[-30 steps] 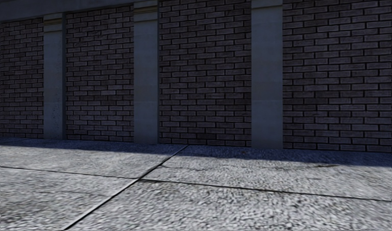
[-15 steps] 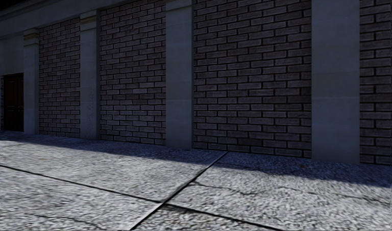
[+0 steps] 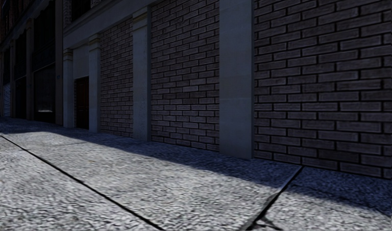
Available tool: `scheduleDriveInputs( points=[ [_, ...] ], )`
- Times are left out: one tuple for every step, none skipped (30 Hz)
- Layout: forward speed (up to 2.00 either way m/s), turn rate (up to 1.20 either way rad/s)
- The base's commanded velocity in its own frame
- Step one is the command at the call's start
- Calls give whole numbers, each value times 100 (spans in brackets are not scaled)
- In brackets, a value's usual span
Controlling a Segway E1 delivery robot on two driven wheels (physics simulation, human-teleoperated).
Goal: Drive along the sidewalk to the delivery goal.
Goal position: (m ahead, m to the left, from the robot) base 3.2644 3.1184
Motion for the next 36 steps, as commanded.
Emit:
scheduleDriveInputs(
  points=[
    [128,65],
    [128,65],
    [128,65],
    [128,65],
    [128,65],
    [128,65],
    [128,65],
    [128,65],
    [128,65],
    [128,65],
    [128,65],
    [128,65],
    [128,65],
    [128,65],
    [128,65],
    [128,65],
    [128,65],
    [128,65],
    [128,65],
    [128,65],
    [128,65],
    [128,65],
    [128,65],
    [128,65],
    [128,65],
    [128,65],
    [128,65],
    [128,66],
    [128,67],
    [128,67],
    [128,67],
    [128,67],
    [128,67],
    [128,67],
    [128,67],
    [128,67]
  ],
)
